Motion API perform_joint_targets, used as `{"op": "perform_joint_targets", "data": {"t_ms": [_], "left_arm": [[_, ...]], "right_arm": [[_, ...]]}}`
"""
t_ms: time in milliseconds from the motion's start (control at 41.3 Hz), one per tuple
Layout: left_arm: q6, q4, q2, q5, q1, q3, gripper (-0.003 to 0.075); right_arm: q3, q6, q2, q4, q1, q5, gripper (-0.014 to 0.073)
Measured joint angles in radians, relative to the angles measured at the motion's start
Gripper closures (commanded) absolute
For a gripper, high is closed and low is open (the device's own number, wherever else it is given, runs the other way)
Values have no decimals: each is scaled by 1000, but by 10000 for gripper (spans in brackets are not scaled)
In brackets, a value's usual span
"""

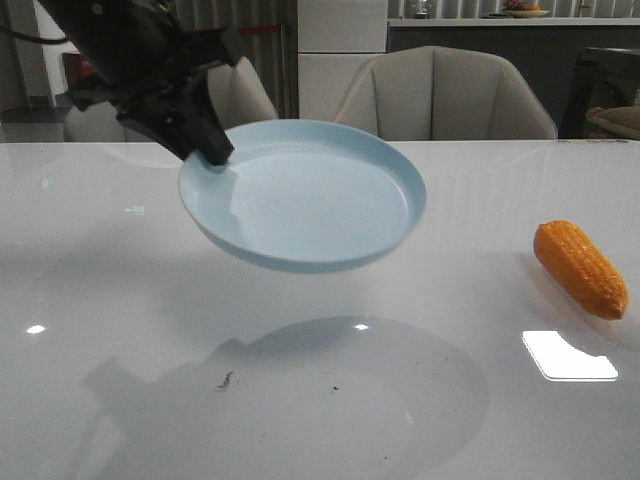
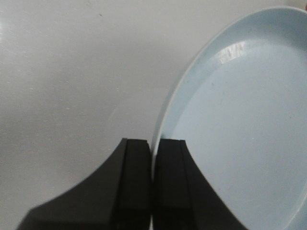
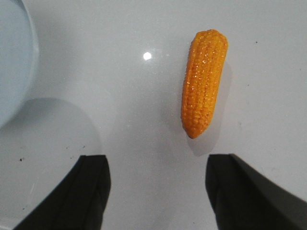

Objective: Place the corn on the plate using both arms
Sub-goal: 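Lift the plate with the left gripper and carry it toward the table center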

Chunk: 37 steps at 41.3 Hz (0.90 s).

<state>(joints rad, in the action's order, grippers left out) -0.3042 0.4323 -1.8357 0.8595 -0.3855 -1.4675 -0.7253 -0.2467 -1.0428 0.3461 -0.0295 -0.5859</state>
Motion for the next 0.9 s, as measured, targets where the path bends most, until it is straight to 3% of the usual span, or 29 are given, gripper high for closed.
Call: {"op": "perform_joint_targets", "data": {"t_ms": [460, 605, 799, 896], "left_arm": [[0, 2, -170, -7, -30, 0, 626], [0, 2, -210, -7, -31, 0, 523], [0, 2, -228, -7, -32, 0, 268], [0, 2, -230, -8, -32, -2, 255]], "right_arm": [[0, 0, 0, 0, 0, -7, 57], [0, 0, 0, 1, 0, -8, 57], [0, 0, 0, 1, 0, -10, 57], [0, 0, 0, 1, 0, -14, 57]]}}
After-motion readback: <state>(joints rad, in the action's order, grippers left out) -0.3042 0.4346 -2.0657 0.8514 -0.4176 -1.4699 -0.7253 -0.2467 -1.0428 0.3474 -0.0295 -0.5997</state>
